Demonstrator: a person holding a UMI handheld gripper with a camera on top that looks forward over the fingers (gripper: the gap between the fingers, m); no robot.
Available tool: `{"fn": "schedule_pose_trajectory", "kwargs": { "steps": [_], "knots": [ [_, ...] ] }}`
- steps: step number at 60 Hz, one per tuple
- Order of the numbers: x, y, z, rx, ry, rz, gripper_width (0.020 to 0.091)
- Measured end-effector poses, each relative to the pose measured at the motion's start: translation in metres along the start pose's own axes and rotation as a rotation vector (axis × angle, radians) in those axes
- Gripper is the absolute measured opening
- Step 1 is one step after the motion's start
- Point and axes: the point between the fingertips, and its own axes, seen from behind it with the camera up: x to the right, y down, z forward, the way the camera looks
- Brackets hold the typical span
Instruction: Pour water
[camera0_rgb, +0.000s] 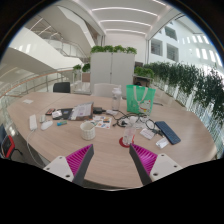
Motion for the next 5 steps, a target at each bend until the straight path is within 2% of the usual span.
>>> {"fn": "schedule_pose_trajectory", "kwargs": {
  "steps": [5],
  "knots": [
    [-0.017, -0.006, -0.030, 0.014, 0.015, -0.003, 0.0820]
  ]
}}
